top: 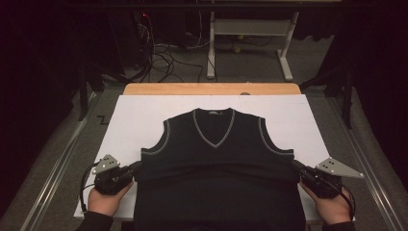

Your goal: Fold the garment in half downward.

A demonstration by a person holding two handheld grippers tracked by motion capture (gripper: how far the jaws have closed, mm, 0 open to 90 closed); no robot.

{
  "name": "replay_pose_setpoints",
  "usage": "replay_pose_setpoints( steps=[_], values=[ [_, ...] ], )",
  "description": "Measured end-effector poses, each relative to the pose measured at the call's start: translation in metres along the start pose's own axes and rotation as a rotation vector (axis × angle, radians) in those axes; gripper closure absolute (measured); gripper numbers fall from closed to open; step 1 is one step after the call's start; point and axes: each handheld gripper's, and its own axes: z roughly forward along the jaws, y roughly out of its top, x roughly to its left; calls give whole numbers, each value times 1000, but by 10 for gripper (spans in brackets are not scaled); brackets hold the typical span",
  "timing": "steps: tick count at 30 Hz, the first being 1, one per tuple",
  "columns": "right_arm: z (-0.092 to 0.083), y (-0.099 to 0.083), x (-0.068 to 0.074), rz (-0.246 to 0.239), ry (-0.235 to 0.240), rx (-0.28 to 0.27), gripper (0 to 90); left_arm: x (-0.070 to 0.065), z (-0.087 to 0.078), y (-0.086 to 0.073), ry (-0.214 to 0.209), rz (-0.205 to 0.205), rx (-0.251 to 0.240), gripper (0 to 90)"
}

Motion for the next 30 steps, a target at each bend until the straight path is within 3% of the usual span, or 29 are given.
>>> replay_pose_setpoints(
  steps=[9, 12, 15, 30],
  values=[
    [-14, -11, 10, -51, 0, 22, 882, -11, -13, -16, 1, 24, 37, 815],
    [-21, -13, 13, -45, 17, 30, 886, -15, -17, -20, 20, 41, 46, 816],
    [-30, -17, 18, -52, 34, 33, 886, -20, -23, -25, 12, 56, 57, 815],
    [-50, -37, 22, -45, 58, 83, 883, -34, -37, -41, 20, 62, 107, 813]
  ],
)
